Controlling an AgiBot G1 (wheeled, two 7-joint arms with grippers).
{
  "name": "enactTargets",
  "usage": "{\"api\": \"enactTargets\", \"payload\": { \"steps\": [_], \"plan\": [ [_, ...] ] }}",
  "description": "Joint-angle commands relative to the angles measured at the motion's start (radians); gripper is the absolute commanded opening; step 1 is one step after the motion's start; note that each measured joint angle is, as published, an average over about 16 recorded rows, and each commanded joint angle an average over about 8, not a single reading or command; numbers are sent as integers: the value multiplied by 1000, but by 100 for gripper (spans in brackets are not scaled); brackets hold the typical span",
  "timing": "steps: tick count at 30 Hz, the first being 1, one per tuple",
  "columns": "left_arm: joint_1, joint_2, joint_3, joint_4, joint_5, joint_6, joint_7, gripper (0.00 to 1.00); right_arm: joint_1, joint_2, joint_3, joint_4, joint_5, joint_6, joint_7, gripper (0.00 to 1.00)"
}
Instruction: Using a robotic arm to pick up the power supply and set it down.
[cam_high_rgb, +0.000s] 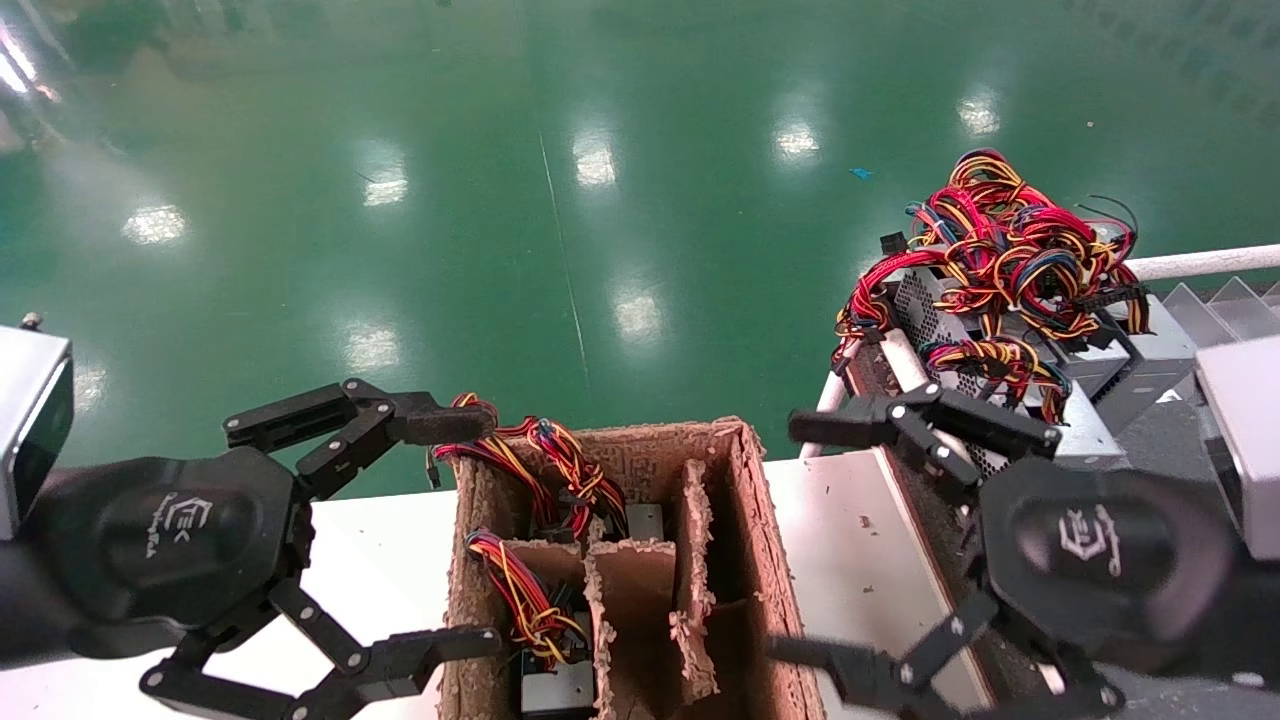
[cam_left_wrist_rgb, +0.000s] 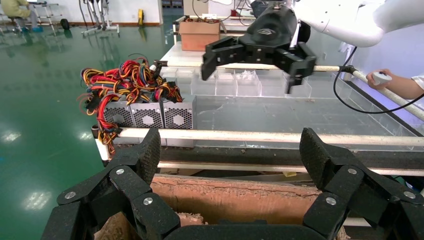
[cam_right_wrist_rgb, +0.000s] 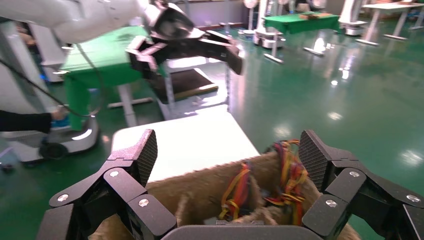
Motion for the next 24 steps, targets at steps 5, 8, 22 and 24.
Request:
{"api": "enactTargets", "payload": {
  "steps": [5,8,22,24],
  "plan": [
    [0,0,0,0,0,0,0,100,4,-5,-10,9,16,-25,7,100],
    [0,0,0,0,0,0,0,100,5,-5,-11,10,17,-26,8,100],
    [0,0,0,0,0,0,0,100,3,-4,-7,6,12,-17,6,100],
    [0,0,0,0,0,0,0,100,3,-4,-7,6,11,-16,5,100]
  ]
}}
